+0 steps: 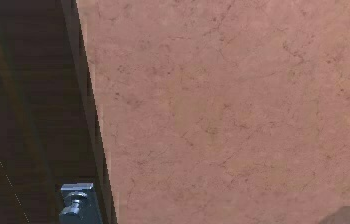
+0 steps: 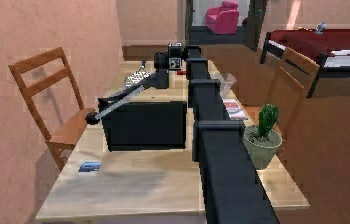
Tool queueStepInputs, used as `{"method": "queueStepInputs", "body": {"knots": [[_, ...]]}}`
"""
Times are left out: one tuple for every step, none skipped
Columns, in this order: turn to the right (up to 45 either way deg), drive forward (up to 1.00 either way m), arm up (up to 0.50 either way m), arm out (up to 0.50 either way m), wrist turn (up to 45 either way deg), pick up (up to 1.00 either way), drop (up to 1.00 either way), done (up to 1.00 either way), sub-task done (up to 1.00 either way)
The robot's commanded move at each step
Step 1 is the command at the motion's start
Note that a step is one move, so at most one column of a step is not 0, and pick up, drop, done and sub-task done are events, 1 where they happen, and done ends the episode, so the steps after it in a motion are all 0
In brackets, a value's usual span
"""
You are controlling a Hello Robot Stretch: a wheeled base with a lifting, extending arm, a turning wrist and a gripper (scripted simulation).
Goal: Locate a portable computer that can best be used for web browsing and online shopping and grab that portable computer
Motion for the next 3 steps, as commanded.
{"method": "queueStepInputs", "body": {"knots": [[0.0, 0.00, 0.00, 0.00, 45.0, 0.00, 0.00, 0.00, 0.00], [0.0, 0.00, 0.00, 0.00, 24.0, 0.00, 0.00, 0.00, 0.00], [0.0, 0.00, -0.30, 0.00, 0.0, 0.00, 0.00, 0.00, 0.00]]}}
